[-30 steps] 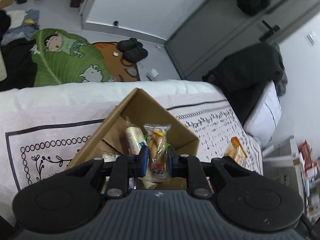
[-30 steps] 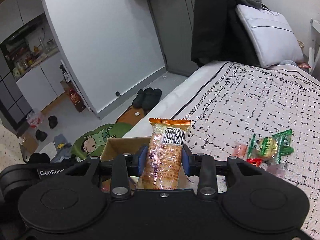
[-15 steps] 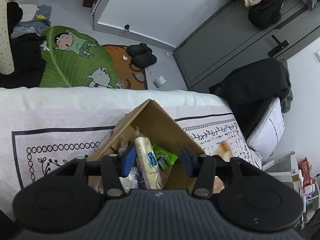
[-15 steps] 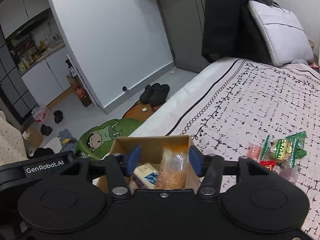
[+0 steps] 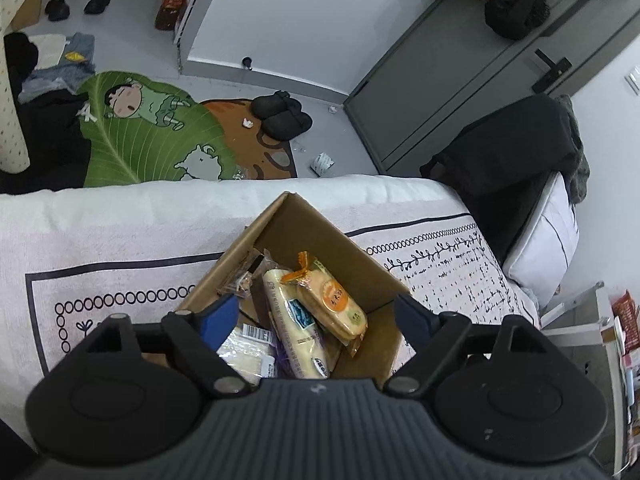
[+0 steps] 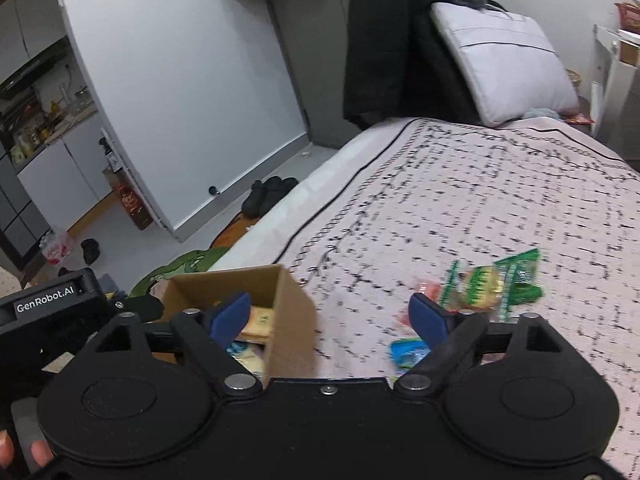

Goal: Organize snacks
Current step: 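Withdraw both grippers from the box back over the snack pile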

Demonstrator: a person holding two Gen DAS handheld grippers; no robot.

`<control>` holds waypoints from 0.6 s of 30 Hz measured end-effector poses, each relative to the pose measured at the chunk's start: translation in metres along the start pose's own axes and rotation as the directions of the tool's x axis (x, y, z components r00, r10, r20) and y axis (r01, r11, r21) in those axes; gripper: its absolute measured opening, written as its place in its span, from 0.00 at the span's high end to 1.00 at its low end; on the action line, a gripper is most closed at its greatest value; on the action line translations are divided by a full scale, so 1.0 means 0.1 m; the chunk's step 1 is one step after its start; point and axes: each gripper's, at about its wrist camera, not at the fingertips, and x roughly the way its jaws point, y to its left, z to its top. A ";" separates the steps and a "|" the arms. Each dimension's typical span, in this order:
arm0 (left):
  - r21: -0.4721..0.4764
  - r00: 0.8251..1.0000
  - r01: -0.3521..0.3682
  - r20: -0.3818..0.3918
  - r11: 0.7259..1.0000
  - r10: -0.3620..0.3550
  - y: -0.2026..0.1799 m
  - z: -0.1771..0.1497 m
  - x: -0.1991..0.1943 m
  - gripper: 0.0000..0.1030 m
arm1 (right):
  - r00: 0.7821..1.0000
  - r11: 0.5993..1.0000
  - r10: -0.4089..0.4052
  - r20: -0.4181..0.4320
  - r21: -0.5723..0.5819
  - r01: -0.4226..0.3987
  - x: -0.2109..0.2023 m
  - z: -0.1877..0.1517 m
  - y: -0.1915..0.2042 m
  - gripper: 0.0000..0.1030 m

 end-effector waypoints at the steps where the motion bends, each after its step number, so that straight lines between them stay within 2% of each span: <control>1: 0.009 1.000 0.001 0.000 1.000 -0.001 -0.03 -0.02 0.00 0.18 | 1.000 1.000 -0.005 0.004 0.000 0.005 -0.03 -0.01 -0.05 0.13; 7: 0.071 0.999 0.031 -0.016 0.997 -0.030 -0.21 -0.14 0.03 0.18 | 0.999 0.999 -0.033 0.016 0.003 0.033 -0.14 -0.06 -0.33 0.08; 18: 0.186 0.995 0.094 -0.030 0.978 -0.090 -0.56 -0.40 0.08 0.18 | 0.996 0.995 -0.082 0.033 0.058 0.080 -0.26 -0.16 -0.94 0.04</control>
